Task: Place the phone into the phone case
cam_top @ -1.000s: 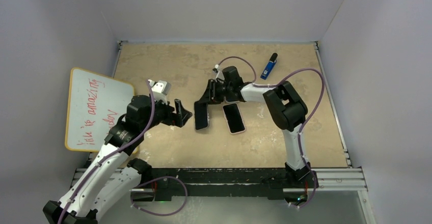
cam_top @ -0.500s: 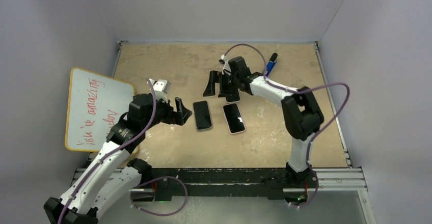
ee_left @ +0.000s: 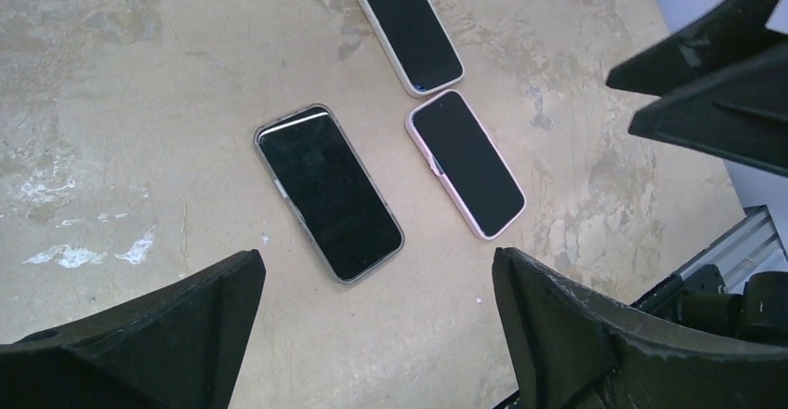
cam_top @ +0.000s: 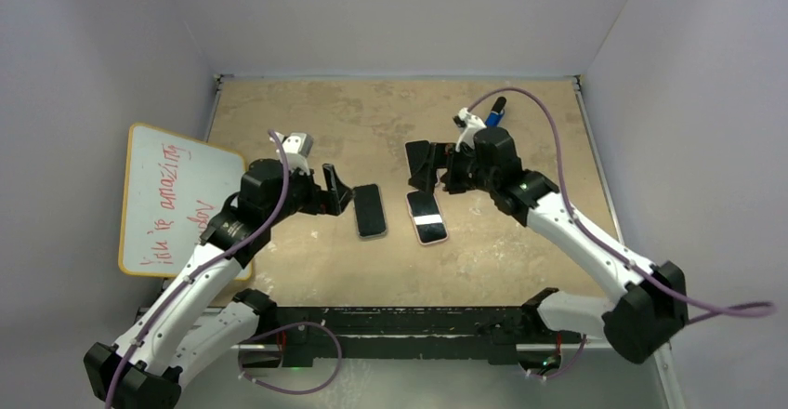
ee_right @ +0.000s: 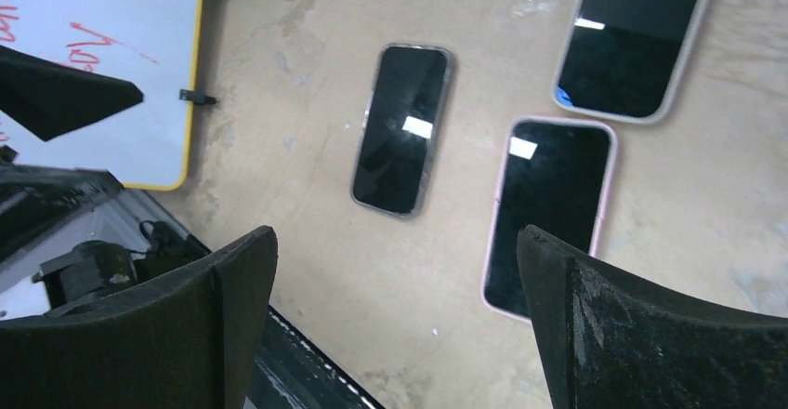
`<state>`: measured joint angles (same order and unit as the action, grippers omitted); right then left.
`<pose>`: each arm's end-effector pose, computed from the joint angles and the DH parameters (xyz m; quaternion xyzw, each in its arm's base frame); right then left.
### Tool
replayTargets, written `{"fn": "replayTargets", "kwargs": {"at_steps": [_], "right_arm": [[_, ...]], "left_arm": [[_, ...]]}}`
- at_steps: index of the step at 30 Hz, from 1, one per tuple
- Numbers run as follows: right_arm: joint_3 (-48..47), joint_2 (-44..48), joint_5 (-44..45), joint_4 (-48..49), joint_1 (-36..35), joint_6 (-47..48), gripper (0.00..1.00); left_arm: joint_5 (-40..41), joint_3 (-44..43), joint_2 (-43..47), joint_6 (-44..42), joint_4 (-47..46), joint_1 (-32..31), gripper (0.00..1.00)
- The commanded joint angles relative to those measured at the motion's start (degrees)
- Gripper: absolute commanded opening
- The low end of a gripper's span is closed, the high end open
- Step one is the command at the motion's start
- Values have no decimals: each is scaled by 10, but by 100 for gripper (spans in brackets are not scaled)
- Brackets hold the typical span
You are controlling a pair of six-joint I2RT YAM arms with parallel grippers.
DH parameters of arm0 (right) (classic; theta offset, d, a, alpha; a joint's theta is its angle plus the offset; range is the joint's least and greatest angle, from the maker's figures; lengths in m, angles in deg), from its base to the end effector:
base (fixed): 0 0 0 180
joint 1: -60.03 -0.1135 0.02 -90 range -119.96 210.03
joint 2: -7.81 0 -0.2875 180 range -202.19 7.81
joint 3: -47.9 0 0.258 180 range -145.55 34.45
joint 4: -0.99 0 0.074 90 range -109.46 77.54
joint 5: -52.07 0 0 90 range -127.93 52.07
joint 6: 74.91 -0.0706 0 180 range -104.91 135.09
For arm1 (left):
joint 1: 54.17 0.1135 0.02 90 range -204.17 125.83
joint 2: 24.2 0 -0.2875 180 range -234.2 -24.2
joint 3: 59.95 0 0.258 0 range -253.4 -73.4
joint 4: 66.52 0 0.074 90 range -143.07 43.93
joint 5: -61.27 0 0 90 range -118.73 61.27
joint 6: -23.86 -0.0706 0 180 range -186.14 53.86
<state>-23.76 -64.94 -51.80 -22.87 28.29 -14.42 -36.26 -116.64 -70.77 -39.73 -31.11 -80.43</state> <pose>0.2649 0.1838 0.3230 -0.0812 0.8356 0.3595 0.4074 0.1811 -0.0997 0.3061 0.0340 0.8430 -0.2866 0.4540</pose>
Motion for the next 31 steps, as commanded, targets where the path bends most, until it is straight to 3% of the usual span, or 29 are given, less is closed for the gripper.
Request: {"fn": "replayTargets", "kwargs": {"at_steps": [1,12,31], "right_arm": [[72,96,81,2,0,-25,99],[143,275,161,-15,0,-64,99],[140,272,151,-24,1,-66,99]], "left_arm": [[-12,-33,-5,6,-32,1,98],[12,-36,-4,6,-30,1,98],[13,-21,10,5,-48,1,97]]}}
